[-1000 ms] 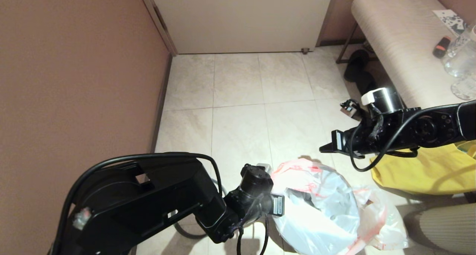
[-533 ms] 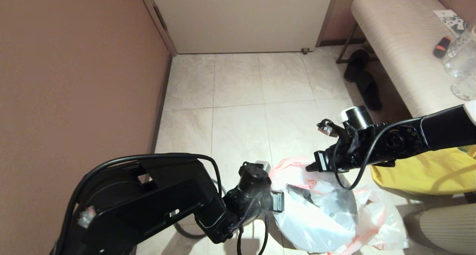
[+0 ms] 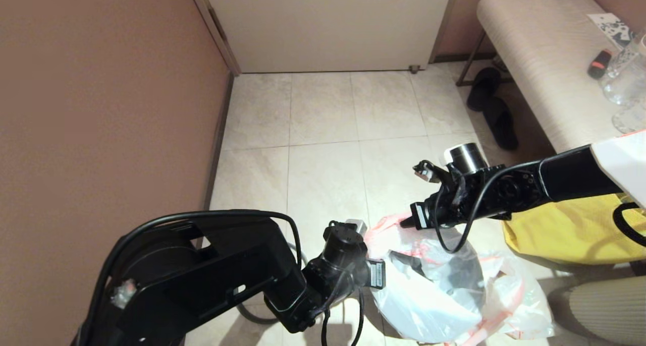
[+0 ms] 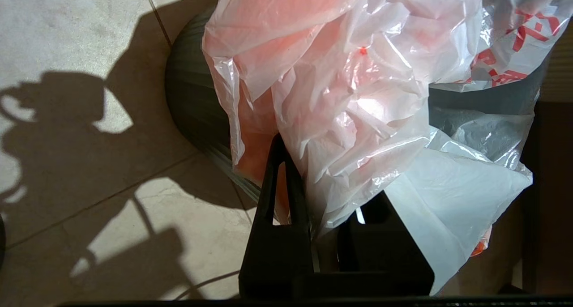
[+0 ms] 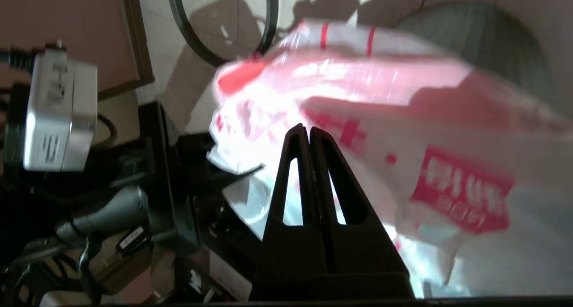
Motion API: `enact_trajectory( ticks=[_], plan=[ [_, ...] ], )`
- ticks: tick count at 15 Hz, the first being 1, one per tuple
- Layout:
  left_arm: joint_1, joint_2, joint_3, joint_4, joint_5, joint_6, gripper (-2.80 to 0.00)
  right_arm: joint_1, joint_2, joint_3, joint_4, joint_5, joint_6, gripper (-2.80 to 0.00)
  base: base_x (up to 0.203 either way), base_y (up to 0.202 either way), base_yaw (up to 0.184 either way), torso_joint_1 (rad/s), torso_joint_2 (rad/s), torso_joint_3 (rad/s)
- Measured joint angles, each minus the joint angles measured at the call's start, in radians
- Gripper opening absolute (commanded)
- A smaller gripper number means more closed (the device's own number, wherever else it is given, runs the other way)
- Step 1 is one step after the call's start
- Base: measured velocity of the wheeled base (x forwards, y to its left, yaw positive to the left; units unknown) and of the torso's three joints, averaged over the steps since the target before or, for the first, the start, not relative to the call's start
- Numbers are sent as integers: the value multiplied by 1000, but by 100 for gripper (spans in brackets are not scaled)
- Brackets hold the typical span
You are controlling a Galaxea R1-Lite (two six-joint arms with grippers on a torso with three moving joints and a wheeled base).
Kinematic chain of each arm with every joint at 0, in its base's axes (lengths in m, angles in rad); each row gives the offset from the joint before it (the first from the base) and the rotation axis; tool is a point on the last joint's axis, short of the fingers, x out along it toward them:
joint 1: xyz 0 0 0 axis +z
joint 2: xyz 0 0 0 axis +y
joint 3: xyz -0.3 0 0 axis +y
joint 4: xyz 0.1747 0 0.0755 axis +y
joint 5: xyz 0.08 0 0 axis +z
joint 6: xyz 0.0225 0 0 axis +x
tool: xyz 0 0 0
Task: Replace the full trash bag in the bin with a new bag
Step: Put the new garbage bag on the trash can
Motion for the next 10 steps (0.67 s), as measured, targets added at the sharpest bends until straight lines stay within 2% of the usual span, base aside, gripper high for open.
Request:
enact_trajectory(
  ticks=[4, 8, 10],
  plan=[
    [0, -3, 17, -47, -1, -3, -280, -5, 88, -114, 9, 8, -9, -280, 0, 0, 0, 0, 0, 0],
    [-6, -4, 30, -57, -5, 0, -280, -11, 105, -127, 5, 11, -6, -280, 0, 0, 0, 0, 0, 0],
    [-10, -6, 45, -91, -32, 4, -280, -12, 102, -128, 1, 12, 0, -280, 0, 0, 0, 0, 0, 0]
  ],
)
